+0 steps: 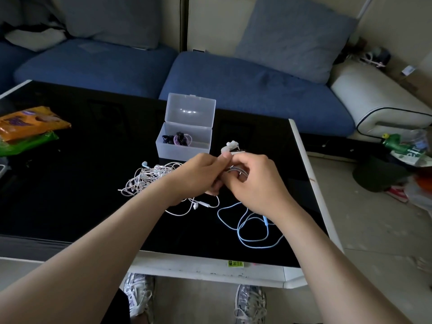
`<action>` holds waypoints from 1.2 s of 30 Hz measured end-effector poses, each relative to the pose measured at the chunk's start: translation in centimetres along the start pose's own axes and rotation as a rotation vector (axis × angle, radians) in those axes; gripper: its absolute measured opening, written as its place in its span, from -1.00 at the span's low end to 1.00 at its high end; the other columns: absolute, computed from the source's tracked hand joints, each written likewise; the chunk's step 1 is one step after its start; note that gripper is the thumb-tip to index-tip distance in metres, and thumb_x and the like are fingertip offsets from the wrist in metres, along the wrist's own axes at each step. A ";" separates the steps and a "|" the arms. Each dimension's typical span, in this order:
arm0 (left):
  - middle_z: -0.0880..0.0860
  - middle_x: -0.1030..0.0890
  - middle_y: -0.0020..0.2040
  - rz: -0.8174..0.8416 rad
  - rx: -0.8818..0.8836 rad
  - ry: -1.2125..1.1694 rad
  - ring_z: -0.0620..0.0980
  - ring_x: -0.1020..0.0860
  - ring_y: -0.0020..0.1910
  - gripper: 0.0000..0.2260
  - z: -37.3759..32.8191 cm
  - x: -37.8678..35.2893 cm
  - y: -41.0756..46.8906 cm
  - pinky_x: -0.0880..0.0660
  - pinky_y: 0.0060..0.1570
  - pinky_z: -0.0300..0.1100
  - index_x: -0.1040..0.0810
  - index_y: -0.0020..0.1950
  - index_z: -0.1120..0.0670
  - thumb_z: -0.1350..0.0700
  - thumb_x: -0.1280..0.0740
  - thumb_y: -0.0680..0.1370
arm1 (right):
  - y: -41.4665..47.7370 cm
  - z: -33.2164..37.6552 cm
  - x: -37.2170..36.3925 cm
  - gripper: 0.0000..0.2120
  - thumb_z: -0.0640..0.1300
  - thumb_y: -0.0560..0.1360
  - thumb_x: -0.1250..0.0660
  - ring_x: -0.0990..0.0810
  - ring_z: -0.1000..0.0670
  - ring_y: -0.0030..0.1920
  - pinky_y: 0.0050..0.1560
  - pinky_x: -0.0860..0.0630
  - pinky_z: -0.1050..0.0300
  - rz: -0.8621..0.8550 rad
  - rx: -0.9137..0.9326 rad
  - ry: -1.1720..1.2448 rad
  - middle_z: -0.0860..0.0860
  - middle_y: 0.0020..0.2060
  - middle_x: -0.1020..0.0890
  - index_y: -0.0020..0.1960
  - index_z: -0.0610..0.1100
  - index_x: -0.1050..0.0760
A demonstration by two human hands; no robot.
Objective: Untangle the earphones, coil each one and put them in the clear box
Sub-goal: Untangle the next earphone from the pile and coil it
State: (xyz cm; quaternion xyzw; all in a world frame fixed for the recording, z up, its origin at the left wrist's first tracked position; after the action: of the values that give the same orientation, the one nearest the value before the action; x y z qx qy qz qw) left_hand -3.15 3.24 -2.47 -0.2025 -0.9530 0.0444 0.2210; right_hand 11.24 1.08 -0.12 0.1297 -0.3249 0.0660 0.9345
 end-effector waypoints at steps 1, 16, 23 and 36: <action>0.12 -0.56 -0.39 -0.010 0.007 0.035 0.04 -0.51 -0.34 -0.42 0.3 0.5 0.0 -0.45 -0.13 -0.08 -0.55 -0.26 0.17 -0.21 -0.12 0.74 | 0.0 -0.4 0.3 -0.85 -0.19 0.50 -0.47 -0.65 0.08 -0.34 -0.23 -0.59 0.14 -0.018 -0.022 0.012 0.05 -0.31 -0.72 0.03 0.00 -0.70; -0.05 -0.44 -0.32 0.064 0.016 -0.559 -0.09 -0.52 -0.19 -0.69 -0.5 0.7 0.0 -0.32 -0.08 -0.10 -0.58 -0.08 0.01 -0.05 -0.17 0.76 | 0.4 -3.6 -0.9 -0.72 -0.26 0.72 -0.16 -0.46 -0.04 -0.39 -0.36 -0.46 0.11 0.040 -0.343 0.306 -0.08 -0.34 -0.50 0.09 -0.13 -0.65; -0.05 -0.69 -0.17 -0.135 0.067 -0.679 -0.13 -0.69 -0.14 -0.78 0.5 1.7 0.5 -0.42 -0.05 -0.15 -0.64 0.23 0.18 0.14 -0.23 0.75 | -0.7 -2.5 -3.0 -0.76 0.00 0.72 -0.23 -0.48 -0.04 -0.50 -0.49 -0.53 0.08 0.258 -0.392 0.131 -0.02 -0.46 -0.55 0.02 -0.16 -0.51; 0.03 -0.77 -0.07 -0.038 -0.044 -0.018 -0.05 -0.73 -0.01 -0.79 1.7 2.1 0.2 -0.59 0.12 -0.21 -0.70 0.12 0.13 0.32 -0.28 0.67 | -0.2 0.7 -1.1 -0.70 -0.05 0.61 -0.37 -0.35 0.10 -0.49 -0.42 -0.28 0.14 0.088 -0.056 -0.048 0.02 -0.51 -0.47 -0.24 -0.17 -0.65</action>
State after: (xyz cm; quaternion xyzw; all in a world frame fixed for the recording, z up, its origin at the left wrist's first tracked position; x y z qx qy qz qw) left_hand -5.57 4.27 -3.22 -0.1885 -0.9594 0.0211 0.2088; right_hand 10.06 0.63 -0.34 0.0909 -0.3543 0.0947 0.9259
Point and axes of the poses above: each hand's wrist, its own y-axis towards the middle knuckle, its own x-axis out of the back of the hand, z = x × y, the point moved 5 cm from there along y, towards the middle knuckle
